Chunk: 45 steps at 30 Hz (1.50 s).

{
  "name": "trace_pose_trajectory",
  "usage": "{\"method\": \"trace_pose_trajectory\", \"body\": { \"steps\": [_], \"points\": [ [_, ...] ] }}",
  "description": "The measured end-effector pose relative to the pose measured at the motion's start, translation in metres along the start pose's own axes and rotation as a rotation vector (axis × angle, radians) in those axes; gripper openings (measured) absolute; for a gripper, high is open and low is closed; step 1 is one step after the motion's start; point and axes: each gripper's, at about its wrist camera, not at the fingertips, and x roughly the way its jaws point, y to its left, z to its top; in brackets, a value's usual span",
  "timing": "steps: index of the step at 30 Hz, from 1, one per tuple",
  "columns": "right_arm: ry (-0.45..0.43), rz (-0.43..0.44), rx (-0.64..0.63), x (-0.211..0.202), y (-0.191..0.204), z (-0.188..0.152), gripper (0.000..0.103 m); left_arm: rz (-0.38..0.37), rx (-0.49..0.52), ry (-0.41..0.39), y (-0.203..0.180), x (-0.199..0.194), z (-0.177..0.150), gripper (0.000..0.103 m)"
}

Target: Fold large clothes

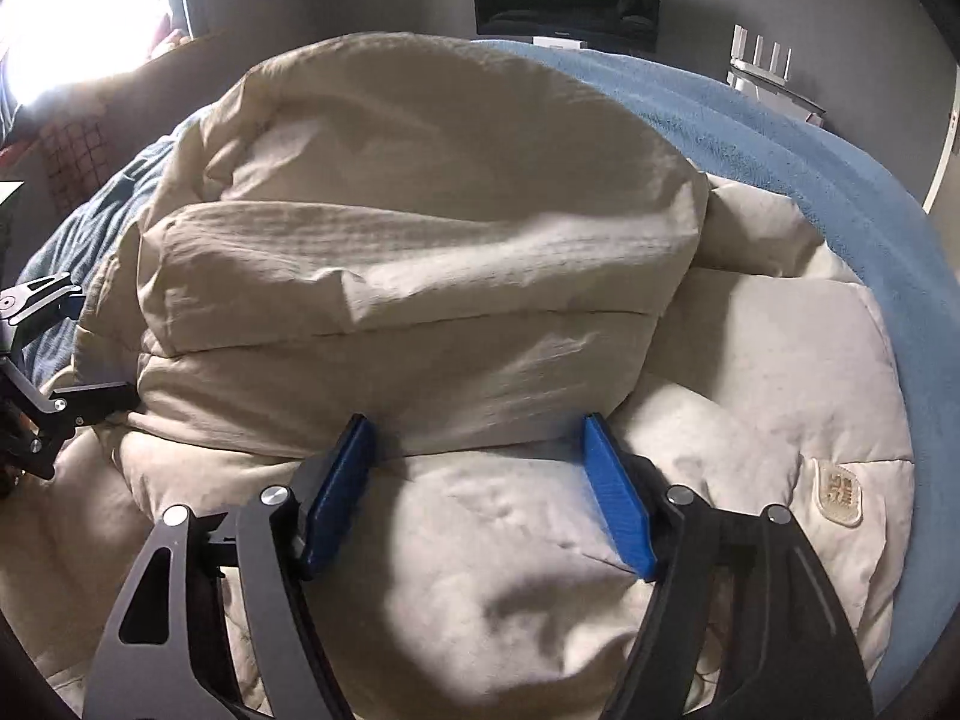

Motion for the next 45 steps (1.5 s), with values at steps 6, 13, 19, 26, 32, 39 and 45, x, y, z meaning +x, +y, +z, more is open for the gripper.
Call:
{"method": "trace_pose_trajectory", "body": {
  "steps": [6, 13, 19, 26, 32, 39, 45],
  "points": [
    [-0.058, -0.057, 0.022, -0.04, 0.002, 0.0, 0.087, 0.046, -0.004, -0.051, 0.007, -0.026, 0.005, 0.096],
    [-0.163, -0.12, 0.088, -0.12, -0.005, -0.003, 0.095, 0.023, -0.051, -0.158, 0.001, -0.073, 0.004, 0.096],
    [-0.303, -0.2, 0.189, -0.19, -0.01, -0.004, 0.095, 0.036, -0.067, -0.262, -0.016, -0.122, 0.001, 0.096],
    [-0.328, -0.382, 0.177, -0.23, -0.002, -0.017, 0.095, 0.06, -0.115, -0.356, -0.032, -0.173, -0.007, 0.096],
    [-0.312, -0.541, 0.089, -0.247, 0.005, -0.036, 0.095, 0.067, -0.16, -0.377, -0.037, -0.196, -0.023, 0.096],
    [-0.235, -0.319, 0.105, -0.257, -0.002, -0.061, 0.095, 0.06, -0.187, -0.341, -0.038, -0.213, -0.037, 0.096],
    [-0.173, -0.172, 0.143, -0.264, -0.014, -0.073, 0.095, 0.014, -0.2, -0.298, -0.036, -0.226, -0.05, 0.096]
  ]
}}
